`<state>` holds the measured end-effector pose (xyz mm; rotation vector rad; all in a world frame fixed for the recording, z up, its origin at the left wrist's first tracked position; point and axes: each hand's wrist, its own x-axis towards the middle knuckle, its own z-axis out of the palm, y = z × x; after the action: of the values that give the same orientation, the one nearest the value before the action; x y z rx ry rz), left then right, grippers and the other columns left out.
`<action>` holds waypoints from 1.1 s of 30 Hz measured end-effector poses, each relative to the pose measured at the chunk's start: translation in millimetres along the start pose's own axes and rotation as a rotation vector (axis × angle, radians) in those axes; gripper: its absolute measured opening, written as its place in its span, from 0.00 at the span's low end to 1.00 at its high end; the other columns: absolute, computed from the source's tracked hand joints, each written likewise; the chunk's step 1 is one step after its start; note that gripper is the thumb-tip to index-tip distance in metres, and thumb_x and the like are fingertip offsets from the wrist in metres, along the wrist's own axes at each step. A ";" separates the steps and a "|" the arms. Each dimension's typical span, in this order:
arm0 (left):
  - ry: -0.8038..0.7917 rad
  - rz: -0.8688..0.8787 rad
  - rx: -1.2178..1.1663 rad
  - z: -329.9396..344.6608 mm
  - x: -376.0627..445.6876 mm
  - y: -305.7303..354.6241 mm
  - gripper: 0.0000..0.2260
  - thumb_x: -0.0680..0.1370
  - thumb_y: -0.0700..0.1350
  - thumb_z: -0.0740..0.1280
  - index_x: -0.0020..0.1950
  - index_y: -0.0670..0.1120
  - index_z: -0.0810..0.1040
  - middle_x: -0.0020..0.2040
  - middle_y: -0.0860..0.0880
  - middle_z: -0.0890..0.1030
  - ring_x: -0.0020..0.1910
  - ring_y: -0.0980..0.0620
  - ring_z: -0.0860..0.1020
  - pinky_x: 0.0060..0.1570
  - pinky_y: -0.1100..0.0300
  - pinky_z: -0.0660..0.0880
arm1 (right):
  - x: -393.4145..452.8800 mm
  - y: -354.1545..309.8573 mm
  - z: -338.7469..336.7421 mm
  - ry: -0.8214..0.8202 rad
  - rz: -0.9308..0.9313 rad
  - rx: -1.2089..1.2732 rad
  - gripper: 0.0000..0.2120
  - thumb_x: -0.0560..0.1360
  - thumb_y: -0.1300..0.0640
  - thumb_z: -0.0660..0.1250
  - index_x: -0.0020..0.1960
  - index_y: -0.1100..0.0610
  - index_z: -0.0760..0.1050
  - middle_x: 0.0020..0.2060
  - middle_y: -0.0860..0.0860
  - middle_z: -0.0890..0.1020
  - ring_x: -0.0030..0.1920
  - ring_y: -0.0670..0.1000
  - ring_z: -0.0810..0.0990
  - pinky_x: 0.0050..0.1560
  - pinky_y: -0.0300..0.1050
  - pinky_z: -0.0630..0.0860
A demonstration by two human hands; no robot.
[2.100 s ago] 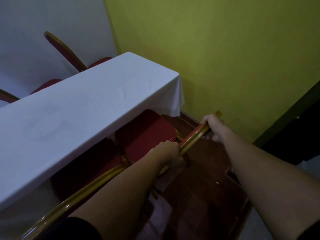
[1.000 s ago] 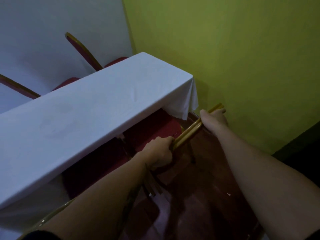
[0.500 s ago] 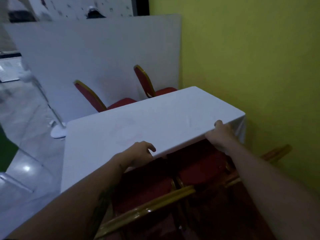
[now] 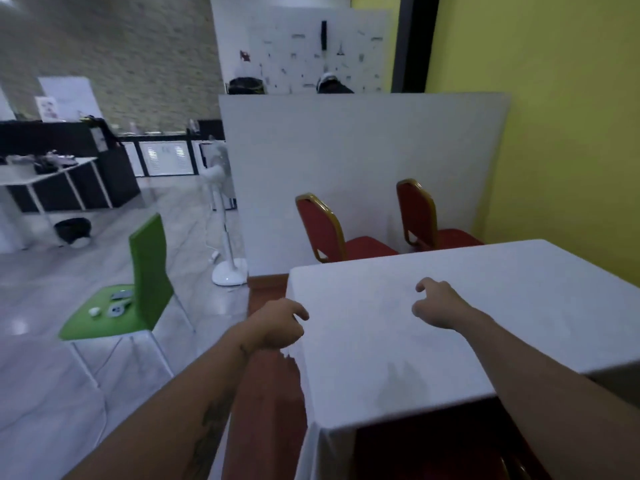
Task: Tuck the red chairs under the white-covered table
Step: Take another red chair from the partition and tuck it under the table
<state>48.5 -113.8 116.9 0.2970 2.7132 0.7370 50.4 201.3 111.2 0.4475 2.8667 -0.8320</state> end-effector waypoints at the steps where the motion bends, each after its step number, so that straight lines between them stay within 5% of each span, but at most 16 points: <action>1: 0.029 0.000 -0.007 -13.7 1.7 -11.9 0.22 0.72 0.37 0.63 0.66 0.47 0.80 0.60 0.46 0.83 0.55 0.48 0.82 0.58 0.56 0.79 | 8.5 -19.0 5.7 -0.005 -0.025 -0.004 0.29 0.72 0.58 0.62 0.73 0.56 0.66 0.68 0.60 0.68 0.60 0.62 0.77 0.53 0.53 0.75; 6: 0.129 -0.003 -0.061 -65.6 17.1 -59.8 0.20 0.75 0.36 0.61 0.66 0.45 0.80 0.60 0.45 0.83 0.57 0.47 0.82 0.58 0.57 0.77 | 62.9 -96.6 32.0 -0.007 -0.110 -0.019 0.27 0.73 0.58 0.64 0.72 0.56 0.67 0.67 0.59 0.69 0.57 0.60 0.78 0.48 0.49 0.76; 12: 0.275 -0.045 -0.085 -118.1 96.5 -103.0 0.18 0.75 0.38 0.63 0.63 0.46 0.82 0.58 0.45 0.84 0.54 0.48 0.82 0.55 0.57 0.79 | 166.0 -154.4 64.4 0.007 -0.125 -0.009 0.28 0.73 0.58 0.65 0.73 0.57 0.67 0.68 0.60 0.69 0.63 0.61 0.73 0.62 0.55 0.75; 16: 0.390 -0.107 -0.147 -156.7 185.7 -121.6 0.15 0.73 0.41 0.64 0.57 0.48 0.84 0.52 0.46 0.84 0.51 0.46 0.82 0.48 0.58 0.79 | 250.6 -190.9 77.4 0.030 -0.123 0.045 0.26 0.73 0.58 0.67 0.71 0.56 0.69 0.65 0.59 0.71 0.61 0.61 0.74 0.61 0.56 0.76; 25: 0.297 -0.116 -0.384 -233.2 377.4 -132.8 0.09 0.71 0.39 0.66 0.38 0.53 0.81 0.40 0.48 0.84 0.45 0.46 0.84 0.47 0.52 0.83 | 405.5 -254.8 53.3 -0.007 -0.067 0.010 0.28 0.71 0.56 0.64 0.70 0.54 0.68 0.65 0.58 0.71 0.63 0.61 0.74 0.63 0.59 0.75; 33: 0.155 -0.015 -0.593 -255.0 551.4 -141.3 0.05 0.75 0.48 0.67 0.40 0.51 0.80 0.47 0.47 0.85 0.49 0.44 0.82 0.50 0.52 0.78 | 519.7 -287.2 65.1 -0.006 0.064 -0.078 0.22 0.72 0.56 0.63 0.66 0.53 0.70 0.60 0.55 0.71 0.60 0.59 0.73 0.62 0.59 0.75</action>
<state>-569.8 -196.6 117.8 0.0784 2.4741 1.5555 -530.6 63.3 98.1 0.5230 2.8506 -0.7068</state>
